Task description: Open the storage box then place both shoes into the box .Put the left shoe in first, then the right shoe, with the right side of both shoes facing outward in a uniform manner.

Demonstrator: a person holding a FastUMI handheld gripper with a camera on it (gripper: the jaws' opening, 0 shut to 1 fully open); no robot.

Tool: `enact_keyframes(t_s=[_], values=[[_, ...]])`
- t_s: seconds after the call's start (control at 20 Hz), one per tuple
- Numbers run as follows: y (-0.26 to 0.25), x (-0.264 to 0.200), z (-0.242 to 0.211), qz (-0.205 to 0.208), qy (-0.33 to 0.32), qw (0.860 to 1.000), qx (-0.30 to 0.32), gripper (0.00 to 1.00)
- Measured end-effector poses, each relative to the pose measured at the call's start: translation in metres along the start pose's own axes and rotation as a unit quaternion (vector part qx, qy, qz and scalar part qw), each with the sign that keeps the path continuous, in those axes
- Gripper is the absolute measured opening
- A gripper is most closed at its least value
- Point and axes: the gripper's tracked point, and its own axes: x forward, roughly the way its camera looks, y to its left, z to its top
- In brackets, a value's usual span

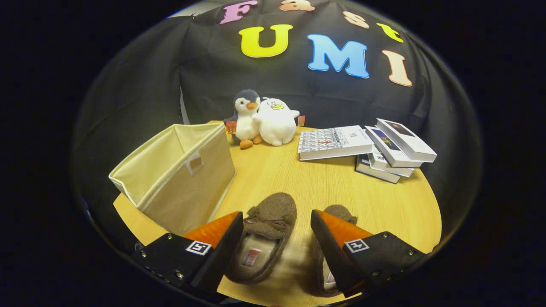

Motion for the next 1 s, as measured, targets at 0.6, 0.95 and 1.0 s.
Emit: enact_keyframes(t_s=[0.6, 0.95, 1.0], values=[[-0.002, 0.037, -0.059, -0.007, 0.083, 0.997, -0.006, 0.98], [-0.007, 0.051, -0.066, -0.022, 0.114, 0.993, 0.037, 0.47], [-0.007, 0.053, -0.067, -0.024, 0.119, 0.992, 0.044, 0.31]])
